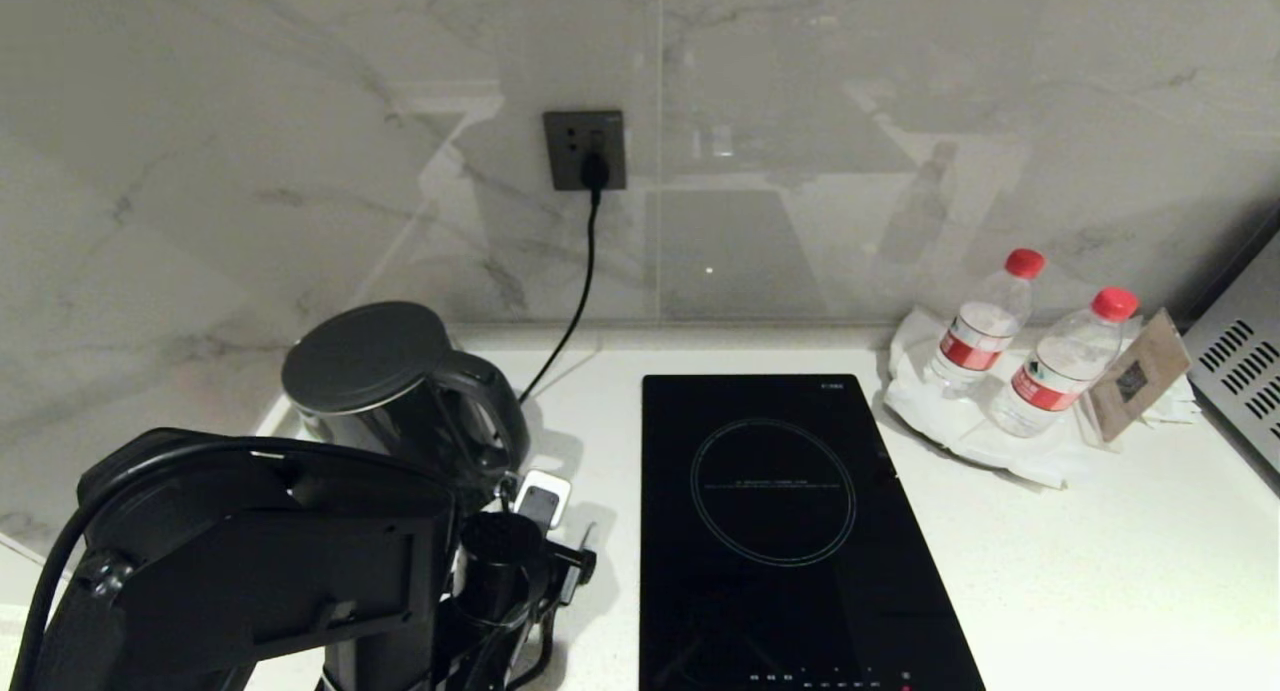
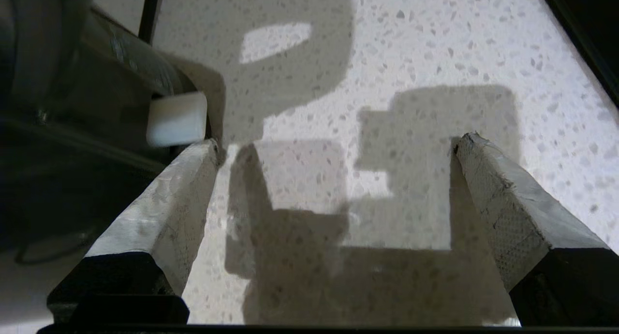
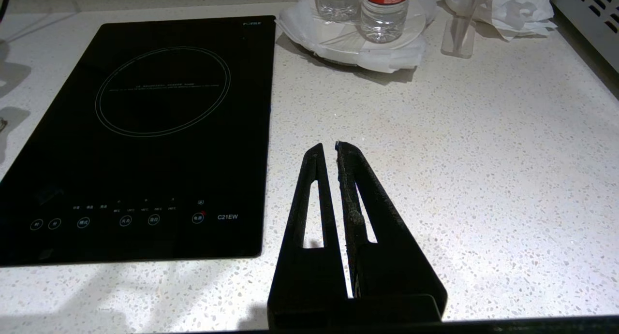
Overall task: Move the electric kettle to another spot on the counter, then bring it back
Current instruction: Finish boiling water, then pick up the kettle
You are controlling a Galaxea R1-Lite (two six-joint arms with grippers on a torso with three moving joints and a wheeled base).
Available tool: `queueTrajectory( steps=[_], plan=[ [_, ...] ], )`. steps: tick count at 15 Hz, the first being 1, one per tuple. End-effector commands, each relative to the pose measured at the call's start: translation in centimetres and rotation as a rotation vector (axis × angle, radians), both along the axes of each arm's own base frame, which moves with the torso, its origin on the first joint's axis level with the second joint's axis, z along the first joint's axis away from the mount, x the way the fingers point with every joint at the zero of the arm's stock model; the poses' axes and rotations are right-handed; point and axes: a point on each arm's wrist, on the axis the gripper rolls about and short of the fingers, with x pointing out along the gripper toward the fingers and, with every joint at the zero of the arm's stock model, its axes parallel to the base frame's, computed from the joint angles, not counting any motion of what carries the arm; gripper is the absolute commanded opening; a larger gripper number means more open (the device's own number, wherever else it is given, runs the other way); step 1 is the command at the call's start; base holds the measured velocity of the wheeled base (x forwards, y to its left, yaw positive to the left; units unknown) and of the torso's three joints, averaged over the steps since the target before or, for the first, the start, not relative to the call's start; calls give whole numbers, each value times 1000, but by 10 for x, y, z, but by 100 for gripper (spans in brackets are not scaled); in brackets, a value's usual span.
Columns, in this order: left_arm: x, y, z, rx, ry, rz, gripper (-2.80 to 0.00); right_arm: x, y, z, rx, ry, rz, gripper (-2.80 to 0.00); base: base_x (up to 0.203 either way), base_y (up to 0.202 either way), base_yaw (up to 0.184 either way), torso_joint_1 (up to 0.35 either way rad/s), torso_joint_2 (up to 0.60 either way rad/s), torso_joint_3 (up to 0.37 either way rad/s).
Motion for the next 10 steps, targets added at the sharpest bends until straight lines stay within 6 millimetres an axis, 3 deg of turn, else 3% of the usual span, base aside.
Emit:
queueTrajectory(
  steps=[1, 3, 8, 10],
  plan=[
    [-12, 6, 1, 9, 25, -10, 0, 0, 0, 0, 0, 0, 1, -280, 0, 0, 0, 0, 0, 0],
    [-28, 14, 8, 3, 52, -20, 0, 0, 0, 0, 0, 0, 2, -280, 0, 0, 0, 0, 0, 0],
    [-47, 21, 56, -98, -41, -41, 0, 0, 0, 0, 0, 0, 1, -280, 0, 0, 0, 0, 0, 0],
    [-66, 20, 70, -118, -61, -89, 0, 0, 0, 0, 0, 0, 1, -280, 0, 0, 0, 0, 0, 0]
  ],
)
